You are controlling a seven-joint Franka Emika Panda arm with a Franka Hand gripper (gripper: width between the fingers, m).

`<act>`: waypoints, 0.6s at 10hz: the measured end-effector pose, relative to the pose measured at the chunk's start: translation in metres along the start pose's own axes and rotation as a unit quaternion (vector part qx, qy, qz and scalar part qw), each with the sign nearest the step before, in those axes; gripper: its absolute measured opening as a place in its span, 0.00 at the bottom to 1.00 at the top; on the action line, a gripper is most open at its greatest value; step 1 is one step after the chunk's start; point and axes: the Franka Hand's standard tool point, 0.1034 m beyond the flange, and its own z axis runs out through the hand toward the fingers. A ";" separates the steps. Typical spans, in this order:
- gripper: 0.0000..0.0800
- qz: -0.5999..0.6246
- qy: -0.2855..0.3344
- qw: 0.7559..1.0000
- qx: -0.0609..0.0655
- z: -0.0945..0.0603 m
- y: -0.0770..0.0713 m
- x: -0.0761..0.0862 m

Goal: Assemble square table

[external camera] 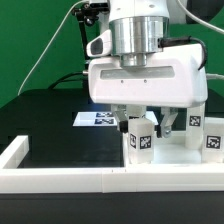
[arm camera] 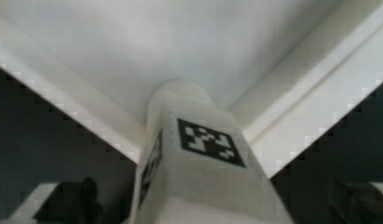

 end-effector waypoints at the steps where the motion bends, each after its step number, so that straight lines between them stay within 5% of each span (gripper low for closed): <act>1: 0.81 -0.059 0.000 0.998 -0.001 0.000 0.000 0.000; 6: 0.81 -0.303 -0.007 0.953 -0.015 0.001 0.001 -0.003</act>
Offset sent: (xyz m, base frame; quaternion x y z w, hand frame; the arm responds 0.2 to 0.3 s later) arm 0.0023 0.0055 0.0010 -0.0059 -0.0256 -0.2747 0.9612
